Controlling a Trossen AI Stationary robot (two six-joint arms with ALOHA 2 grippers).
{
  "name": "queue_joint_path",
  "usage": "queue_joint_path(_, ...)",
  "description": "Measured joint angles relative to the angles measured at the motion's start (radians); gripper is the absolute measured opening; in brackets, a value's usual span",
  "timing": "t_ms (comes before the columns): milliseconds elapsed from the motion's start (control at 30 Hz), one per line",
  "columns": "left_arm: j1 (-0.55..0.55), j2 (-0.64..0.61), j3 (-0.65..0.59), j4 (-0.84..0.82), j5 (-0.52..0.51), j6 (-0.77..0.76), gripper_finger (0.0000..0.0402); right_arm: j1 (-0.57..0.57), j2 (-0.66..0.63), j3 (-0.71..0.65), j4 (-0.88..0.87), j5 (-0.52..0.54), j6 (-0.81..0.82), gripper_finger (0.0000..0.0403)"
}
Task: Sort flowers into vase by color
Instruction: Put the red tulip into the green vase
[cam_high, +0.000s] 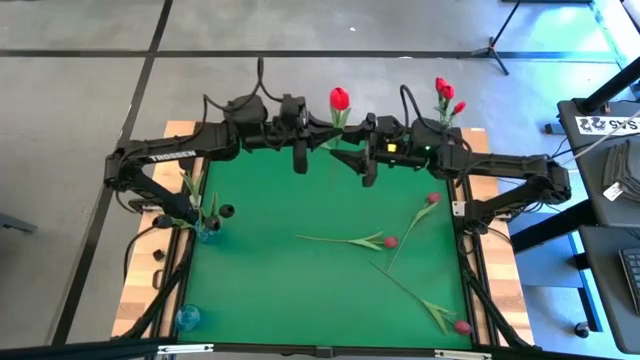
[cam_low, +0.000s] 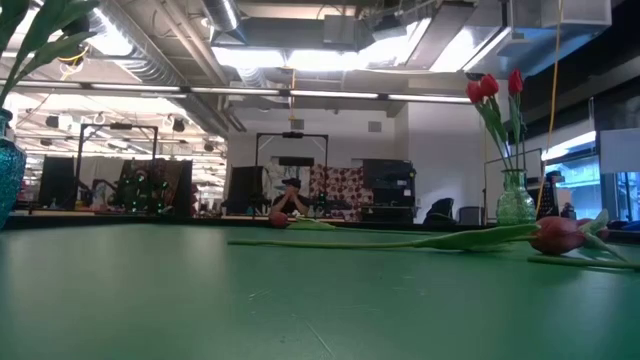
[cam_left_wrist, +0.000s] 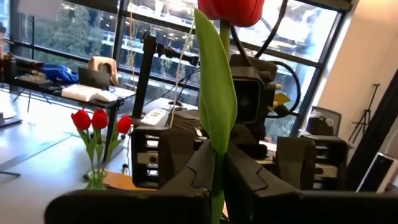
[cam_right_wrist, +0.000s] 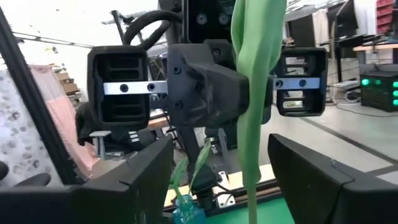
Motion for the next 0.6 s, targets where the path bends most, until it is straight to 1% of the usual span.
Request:
queue_joint_path(67, 0.0, 0.001, 0.0, -0.004, 0.0, 0.0, 0.0014, -0.003, 0.0, 0.0, 0.0, 0.006, 0.0, 0.0242)
queue_joint_path(167, 0.0, 0.001, 0.0, -0.003, 0.0, 0.0, 0.0014, -0.009, -0.002, 0.0, 0.0, -0.005, 0.001, 0.0201)
queue_joint_path(333, 0.0, 0.001, 0.0, -0.027, 0.001, 0.0, 0.0014, -0.008, -0.002, 0.0, -0.001, -0.008, -0.001, 0.0113)
queue_joint_path(467, -0.001, 0.001, 0.0, -0.036, -0.007, -0.001, 0.0014, -0.016, -0.002, 0.0, -0.007, -0.008, -0.004, 0.0032)
queue_joint_path(533, -0.003, 0.001, 0.0, -0.035, -0.014, -0.001, 0.0014, -0.027, -0.002, 0.0, -0.007, -0.009, -0.004, 0.0014)
queue_joint_path(600, -0.003, 0.001, 0.0, -0.033, -0.015, -0.001, 0.002, -0.027, -0.002, 0.0, -0.004, -0.009, -0.001, 0.002)
